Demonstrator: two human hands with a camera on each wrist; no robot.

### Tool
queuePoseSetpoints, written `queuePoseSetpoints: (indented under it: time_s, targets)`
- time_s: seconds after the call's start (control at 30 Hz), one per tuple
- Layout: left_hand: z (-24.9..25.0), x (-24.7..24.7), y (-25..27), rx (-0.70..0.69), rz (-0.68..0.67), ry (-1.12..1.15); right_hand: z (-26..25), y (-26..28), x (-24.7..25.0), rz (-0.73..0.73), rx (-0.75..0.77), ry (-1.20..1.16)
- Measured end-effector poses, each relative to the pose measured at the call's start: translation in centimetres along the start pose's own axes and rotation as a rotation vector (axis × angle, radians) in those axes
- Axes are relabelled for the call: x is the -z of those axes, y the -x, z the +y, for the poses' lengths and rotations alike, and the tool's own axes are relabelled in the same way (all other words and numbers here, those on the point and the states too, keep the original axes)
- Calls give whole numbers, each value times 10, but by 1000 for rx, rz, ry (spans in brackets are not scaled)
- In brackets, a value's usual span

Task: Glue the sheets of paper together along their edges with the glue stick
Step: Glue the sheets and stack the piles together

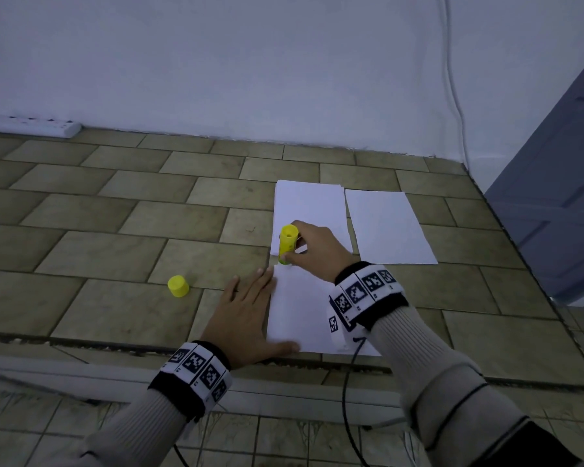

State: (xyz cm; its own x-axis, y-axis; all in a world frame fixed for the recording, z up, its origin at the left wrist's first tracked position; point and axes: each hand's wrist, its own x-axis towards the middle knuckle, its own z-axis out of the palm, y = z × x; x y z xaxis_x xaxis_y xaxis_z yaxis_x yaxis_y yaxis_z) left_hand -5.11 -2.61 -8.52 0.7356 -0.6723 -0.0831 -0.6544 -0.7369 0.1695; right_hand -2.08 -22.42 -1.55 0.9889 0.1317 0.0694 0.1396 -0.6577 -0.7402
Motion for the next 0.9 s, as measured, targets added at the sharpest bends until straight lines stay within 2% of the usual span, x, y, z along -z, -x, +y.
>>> queuePoseSetpoints:
  time_s: [0.17,0.43,0.9]
  targets:
    - [-1,-2,1,8,5,-17,11,41,14,46,-75,-70]
    - [0,-4,1,14,11,-11,26,106,29,55,-53,-205]
    - [-2,-5,0,3,1,-27,20,126,14,-59,-9,-216]
